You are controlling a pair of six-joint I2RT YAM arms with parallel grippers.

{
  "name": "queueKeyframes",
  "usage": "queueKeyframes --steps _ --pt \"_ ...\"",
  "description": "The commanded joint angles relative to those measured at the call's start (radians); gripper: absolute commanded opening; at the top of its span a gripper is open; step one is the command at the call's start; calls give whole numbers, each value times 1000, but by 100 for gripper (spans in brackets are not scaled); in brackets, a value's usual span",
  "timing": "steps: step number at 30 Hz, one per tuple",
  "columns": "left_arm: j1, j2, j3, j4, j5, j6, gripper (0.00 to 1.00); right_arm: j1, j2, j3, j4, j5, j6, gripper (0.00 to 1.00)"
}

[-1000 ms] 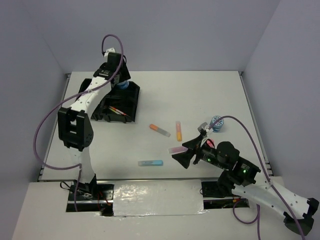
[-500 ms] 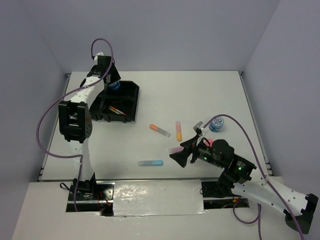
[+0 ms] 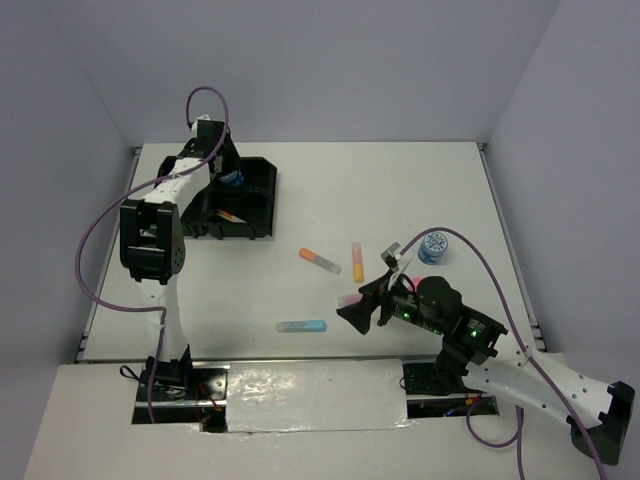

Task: Sort the stationery into containers
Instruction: Place the stationery in the storage box, then pick up the stationery from the center of the board.

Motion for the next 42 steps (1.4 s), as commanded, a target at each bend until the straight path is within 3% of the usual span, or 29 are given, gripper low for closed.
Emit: queueKeyframes --steps 1,2,4,5,18,21,26,29,33,38,42 --pt "6 -21 33 47 -9 -2 49 3 -3 10 63 -1 -16 100" --pt "6 -23 36 44 -12 -4 68 3 -6 8 66 -1 -14 100" --pt "6 -29 39 30 -21 -12 83 3 -6 4 69 -4 -13 100" --pt "6 -37 40 16 -31 -16 99 3 -6 5 70 -6 -11 100" --pt "-34 -167 41 -1 5 -6 99 2 -35 11 43 52 10 100" --pt "-126 -224 31 -11 21 22 99 2 -82 34 -23 201 64 100" --pt "-420 -261 22 -17 -26 109 99 3 -188 120 -251 436 226 100" --pt "-519 -238 14 59 161 188 99 3 -294 202 -428 609 350 100" --pt "-630 -134 102 107 245 275 99 3 -387 289 -642 790 432 100" --pt "-706 20 215 183 501 287 99 2 -473 360 -645 742 380 100" --pt "-772 130 324 194 538 333 99 3 -463 442 -707 743 380 100"
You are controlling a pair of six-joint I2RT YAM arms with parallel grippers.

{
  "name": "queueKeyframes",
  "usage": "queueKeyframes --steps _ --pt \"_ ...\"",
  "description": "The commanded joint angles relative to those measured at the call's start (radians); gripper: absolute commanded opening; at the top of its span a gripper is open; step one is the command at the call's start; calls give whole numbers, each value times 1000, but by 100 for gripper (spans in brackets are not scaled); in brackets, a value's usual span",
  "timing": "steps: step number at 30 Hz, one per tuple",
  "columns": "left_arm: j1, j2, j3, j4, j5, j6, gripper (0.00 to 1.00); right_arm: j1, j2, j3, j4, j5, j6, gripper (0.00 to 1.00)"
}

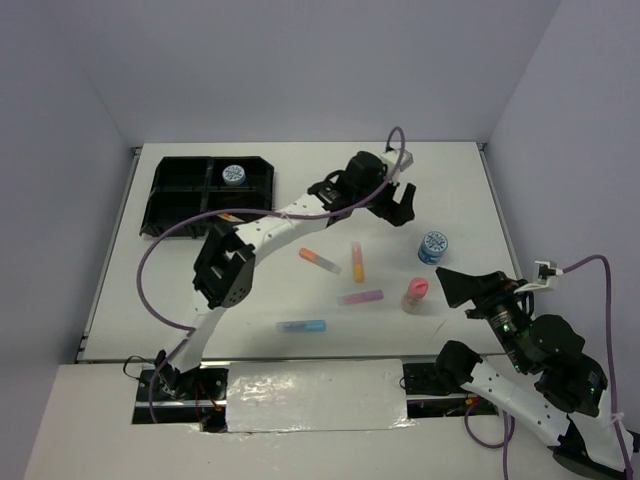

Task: Sort the stationery into containers
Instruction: Pick up the stationery from the center of the board.

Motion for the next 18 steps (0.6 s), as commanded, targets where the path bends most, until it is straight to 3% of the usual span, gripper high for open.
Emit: queueKeyframes --steps 1,11,18 --pt "-67 72 98 83 121 79 99 1 11 73 -82 35 -3 100" --pt "-155 257 200 211 75 114 99 0 33 104 -61 -65 -78 100" --pt "-207 331 256 203 -104 180 99 1 -18 87 -56 -103 -98 100"
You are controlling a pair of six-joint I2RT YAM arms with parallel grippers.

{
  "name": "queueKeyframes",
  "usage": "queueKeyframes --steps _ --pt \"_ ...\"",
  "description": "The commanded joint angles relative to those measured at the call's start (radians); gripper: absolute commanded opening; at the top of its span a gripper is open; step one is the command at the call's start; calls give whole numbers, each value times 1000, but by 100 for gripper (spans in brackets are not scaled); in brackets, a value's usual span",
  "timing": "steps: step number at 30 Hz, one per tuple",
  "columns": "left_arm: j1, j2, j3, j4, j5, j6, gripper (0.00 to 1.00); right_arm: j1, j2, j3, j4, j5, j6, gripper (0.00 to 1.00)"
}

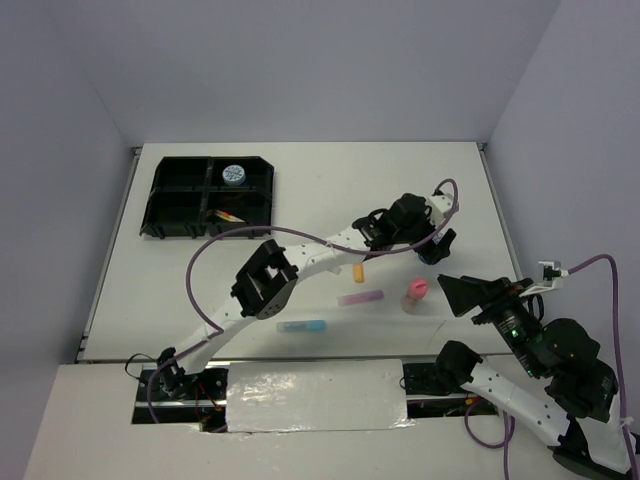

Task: Sort the stationery into containers
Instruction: Pick up the stationery from the center of the board.

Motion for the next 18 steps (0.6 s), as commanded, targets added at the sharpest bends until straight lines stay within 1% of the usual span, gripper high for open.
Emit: queueKeyframes --steps 1,5,8,18 --pt "-16 20 33 69 -110 56 99 2 -25 -2 6 -29 -23 100" --pt "-16 35 48 82 -136 67 99 2 -56 -14 10 -44 -26 100" --pt "-14 83 108 54 -118 68 99 0 -61 -17 13 -50 -29 100" --pt "-11 138 128 54 -93 47 99 0 -79 -23 10 -53 -33 100"
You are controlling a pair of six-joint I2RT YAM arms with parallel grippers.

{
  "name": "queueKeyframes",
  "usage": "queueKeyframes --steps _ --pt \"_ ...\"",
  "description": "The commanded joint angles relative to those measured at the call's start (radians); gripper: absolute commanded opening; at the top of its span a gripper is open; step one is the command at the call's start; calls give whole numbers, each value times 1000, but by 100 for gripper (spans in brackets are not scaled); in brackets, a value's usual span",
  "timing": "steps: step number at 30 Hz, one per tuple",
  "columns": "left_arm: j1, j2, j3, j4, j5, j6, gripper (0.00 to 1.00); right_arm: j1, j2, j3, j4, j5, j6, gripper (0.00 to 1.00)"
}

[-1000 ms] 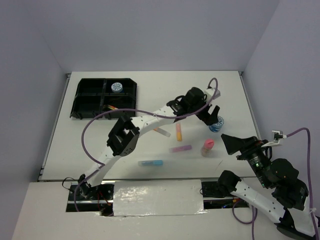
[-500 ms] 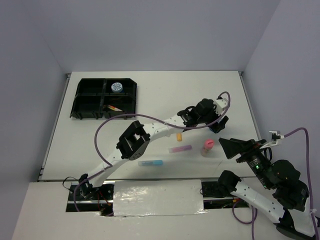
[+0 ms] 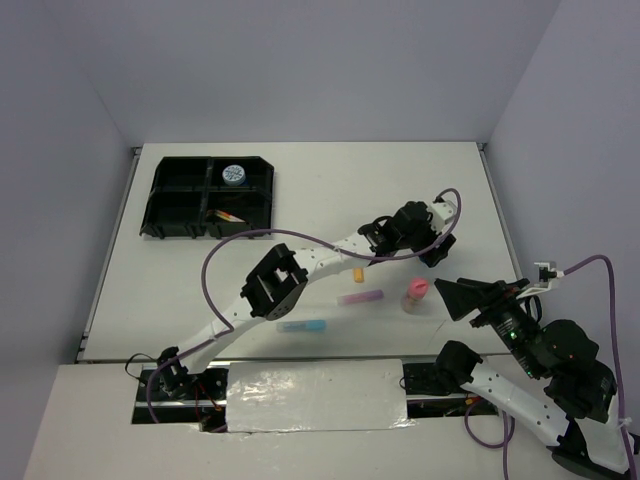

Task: Sort the stationery into containers
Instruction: Pick up the stationery from the center of the board.

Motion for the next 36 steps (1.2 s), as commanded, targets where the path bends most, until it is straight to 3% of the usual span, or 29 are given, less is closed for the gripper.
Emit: queueKeyframes --steps 1,7,11,14,15,17,18,20,25,30,33,36 --pt "0 22 40 35 13 -3 99 0 -57 -8 9 1 -13 100" --pt "0 23 15 58 8 -11 97 2 -66 -19 8 10 -12 100" --pt "0 14 -3 81 5 -14 58 3 -77 -25 5 15 -9 100" --pt "5 26 11 77 14 -20 59 0 -86 -23 -3 20 -7 100" --pt "5 29 14 73 30 -21 54 0 -91 -22 -5 21 -7 100" --pt "8 34 20 66 28 -29 22 2 -95 -23 -12 30 -7 100" --pt "9 29 17 64 21 -30 19 2 -98 -23 -11 30 -4 100" --pt "9 -3 -9 70 5 -41 1 2 -103 -22 -2 21 -7 100" --pt "61 -173 -179 213 -32 -113 0 3 -86 -28 21 7 -36 100" --pt "164 -251 -84 184 -10 -198 0 0 -58 -63 64 -31 -50 100" --pt "222 -357 -135 179 -70 -184 0 0 -55 -80 86 -32 -59 100" --pt "282 -446 -195 141 -223 -195 0 2 -57 -98 96 -31 -61 100"
